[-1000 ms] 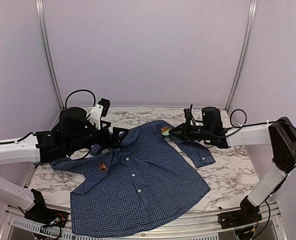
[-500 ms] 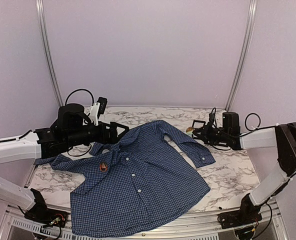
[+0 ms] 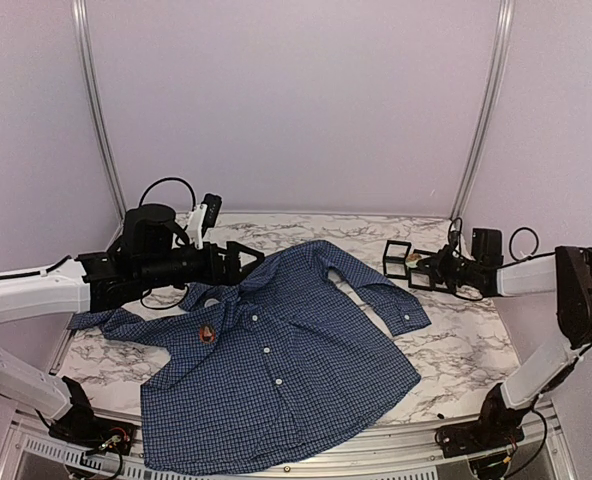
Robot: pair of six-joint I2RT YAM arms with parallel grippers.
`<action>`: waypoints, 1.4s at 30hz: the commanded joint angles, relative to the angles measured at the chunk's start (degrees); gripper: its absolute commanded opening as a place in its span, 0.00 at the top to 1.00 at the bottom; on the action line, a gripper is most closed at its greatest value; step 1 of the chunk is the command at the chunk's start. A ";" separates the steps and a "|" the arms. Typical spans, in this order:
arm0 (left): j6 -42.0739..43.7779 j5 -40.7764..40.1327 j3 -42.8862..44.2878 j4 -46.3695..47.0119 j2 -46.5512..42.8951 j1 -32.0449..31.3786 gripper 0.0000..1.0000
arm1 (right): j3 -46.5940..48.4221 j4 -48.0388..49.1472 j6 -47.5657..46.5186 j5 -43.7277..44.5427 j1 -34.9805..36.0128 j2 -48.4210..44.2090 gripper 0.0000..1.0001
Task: Remove the brooch from the garment
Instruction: Place the brooch in the brooch box.
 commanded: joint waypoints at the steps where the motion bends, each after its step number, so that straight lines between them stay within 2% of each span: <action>1: 0.06 0.97 1.63 0.88 0.75 0.49 0.01 | 2.11 0.96 -0.21 -0.79 -0.48 4.10 1.00; 7: -0.24 1.08 1.62 0.66 0.73 0.67 0.01 | 2.87 1.39 -0.29 1.75 -1.43 6.30 1.00; 15: -0.25 1.28 1.23 0.42 0.61 0.75 0.01 | -0.01 0.12 -1.86 0.81 -8.62 4.65 1.00; 25: -0.99 1.67 1.08 0.67 1.22 0.75 0.01 | -0.65 -0.12 -3.23 0.35 -13.81 5.73 1.00; 42: -2.04 0.97 0.06 0.49 0.99 0.75 0.01 | 2.95 1.26 -3.22 1.61 -14.78 12.45 1.00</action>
